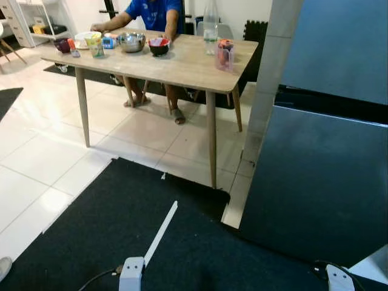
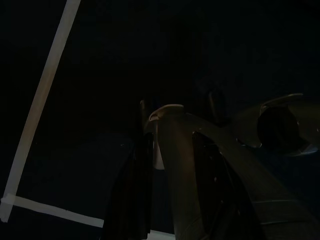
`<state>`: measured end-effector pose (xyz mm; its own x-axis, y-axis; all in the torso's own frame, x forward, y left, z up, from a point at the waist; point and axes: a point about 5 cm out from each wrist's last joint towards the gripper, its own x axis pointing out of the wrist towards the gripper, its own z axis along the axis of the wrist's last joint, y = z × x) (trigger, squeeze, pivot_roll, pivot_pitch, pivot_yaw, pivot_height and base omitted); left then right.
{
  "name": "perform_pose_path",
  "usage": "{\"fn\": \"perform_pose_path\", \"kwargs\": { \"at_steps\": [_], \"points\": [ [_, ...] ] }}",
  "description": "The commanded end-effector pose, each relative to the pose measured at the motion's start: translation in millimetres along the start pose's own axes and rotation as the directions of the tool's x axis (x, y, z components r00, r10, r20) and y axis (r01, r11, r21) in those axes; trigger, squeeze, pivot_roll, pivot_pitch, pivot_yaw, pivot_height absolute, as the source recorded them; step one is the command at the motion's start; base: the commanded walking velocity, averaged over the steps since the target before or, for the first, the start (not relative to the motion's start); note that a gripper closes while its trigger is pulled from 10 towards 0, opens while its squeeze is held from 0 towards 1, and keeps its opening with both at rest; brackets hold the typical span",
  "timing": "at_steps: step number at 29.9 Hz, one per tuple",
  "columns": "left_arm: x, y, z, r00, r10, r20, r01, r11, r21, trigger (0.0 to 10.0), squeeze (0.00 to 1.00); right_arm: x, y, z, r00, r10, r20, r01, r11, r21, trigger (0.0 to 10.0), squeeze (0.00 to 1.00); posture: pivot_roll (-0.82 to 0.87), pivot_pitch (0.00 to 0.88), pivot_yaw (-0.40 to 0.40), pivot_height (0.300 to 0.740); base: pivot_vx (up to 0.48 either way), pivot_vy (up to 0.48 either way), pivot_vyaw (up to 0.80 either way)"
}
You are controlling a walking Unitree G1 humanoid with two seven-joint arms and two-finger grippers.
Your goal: Restocking fridge
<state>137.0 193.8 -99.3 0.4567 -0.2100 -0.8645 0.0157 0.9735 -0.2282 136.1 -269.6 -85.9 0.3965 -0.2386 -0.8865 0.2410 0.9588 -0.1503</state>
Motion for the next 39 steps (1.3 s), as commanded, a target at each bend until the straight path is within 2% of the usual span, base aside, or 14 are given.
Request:
{"fn": "perform_pose_path", "kwargs": {
  "at_steps": [1, 30, 39],
  "points": [
    [-1.3, 3.2, 0.3, 1.0, 0.004, -0.002, -0.004, 1.0, 0.02, 10.0, 0.0, 0.1, -0.4, 3.6, 1.0, -0.005, 0.012, 0.005, 1.0, -0.008, 10.0, 0.0, 0.02, 0.0, -0.003, 0.74, 0.349, 0.0, 0.0],
    [-1.0, 2.1, -0.1, 1.0, -0.003, -0.003, 0.003, 1.0, 0.024, 10.0, 0.0, 0.1, 2.1, -1.3, 1.0, -0.001, -0.001, 0.001, 1.0, -0.013, 10.0, 0.0, 0.02, 0.0, -0.001, 0.74, 0.32, 0.0, 0.0],
    [-1.3, 3.5, -0.4, 1.0, 0.014, -0.001, -0.014, 1.0, 0.003, 10.0, 0.0, 0.0, 1.9, -3.1, 1.0, -0.004, -0.017, 0.004, 1.0, 0.006, 10.0, 0.0, 0.01, 0.0, -0.001, 0.74, 0.125, 0.0, -0.72]
  ]
}}
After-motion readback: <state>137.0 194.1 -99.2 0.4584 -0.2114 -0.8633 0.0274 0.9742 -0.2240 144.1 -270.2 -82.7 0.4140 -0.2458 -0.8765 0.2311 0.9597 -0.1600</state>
